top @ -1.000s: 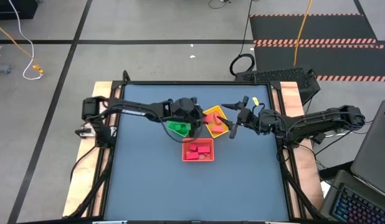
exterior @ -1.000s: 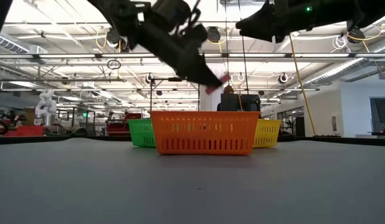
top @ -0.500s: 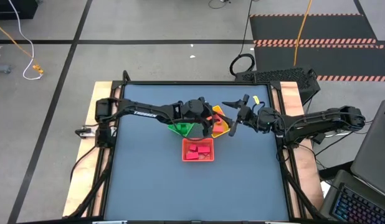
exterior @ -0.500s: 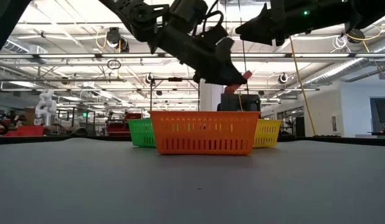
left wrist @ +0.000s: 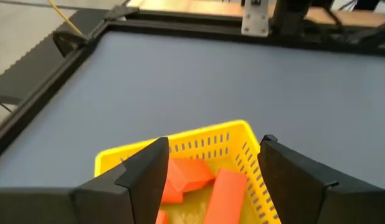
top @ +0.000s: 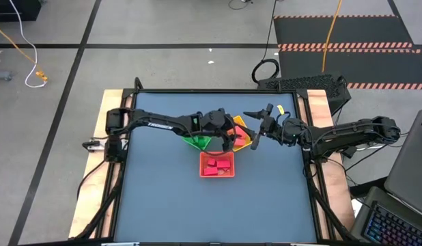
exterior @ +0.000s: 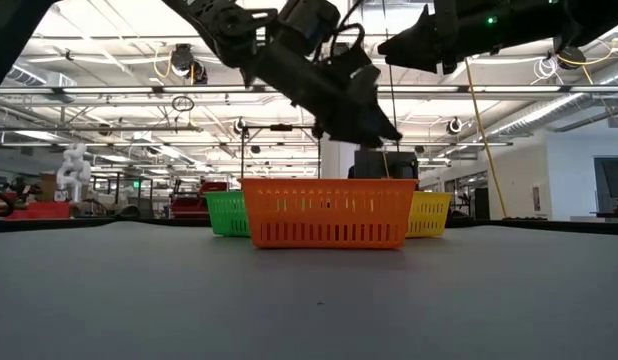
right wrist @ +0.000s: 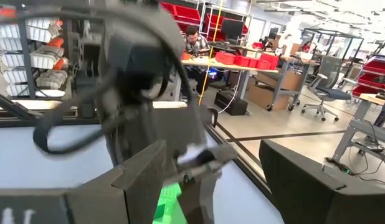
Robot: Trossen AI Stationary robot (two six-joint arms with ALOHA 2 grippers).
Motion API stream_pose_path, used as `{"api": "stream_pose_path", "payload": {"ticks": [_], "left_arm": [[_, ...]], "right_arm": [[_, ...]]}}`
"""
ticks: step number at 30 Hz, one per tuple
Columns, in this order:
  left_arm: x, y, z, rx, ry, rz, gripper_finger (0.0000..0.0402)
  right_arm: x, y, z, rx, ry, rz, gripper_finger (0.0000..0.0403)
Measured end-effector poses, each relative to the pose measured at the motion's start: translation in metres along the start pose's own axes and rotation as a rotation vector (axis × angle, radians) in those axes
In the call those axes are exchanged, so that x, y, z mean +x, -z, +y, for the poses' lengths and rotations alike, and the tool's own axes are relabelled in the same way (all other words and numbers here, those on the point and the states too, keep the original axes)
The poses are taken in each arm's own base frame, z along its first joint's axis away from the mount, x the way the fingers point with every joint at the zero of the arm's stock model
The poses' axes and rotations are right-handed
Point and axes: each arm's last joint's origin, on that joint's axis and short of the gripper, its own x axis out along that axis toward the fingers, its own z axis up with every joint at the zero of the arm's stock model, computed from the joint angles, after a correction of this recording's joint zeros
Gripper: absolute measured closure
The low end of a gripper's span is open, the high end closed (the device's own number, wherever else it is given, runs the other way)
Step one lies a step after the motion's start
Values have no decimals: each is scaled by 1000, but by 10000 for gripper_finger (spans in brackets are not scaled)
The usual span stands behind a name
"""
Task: Sort & place blocks by color
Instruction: Return to Home Position
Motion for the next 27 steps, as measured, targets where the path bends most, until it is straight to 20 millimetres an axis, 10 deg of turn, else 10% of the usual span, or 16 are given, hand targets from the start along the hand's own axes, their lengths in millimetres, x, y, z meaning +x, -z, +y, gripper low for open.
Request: {"api": "stream_pose_path", "payload": {"ticks": [19,27], "left_arm": [[-151,-48,4,6,11,38,265],[-193,-16,6,-83,22,-158,300]], "right_arm": [[-4,0,-1,142,-25,22,149],[-4,-1,2,153,-131,9,149]]}}
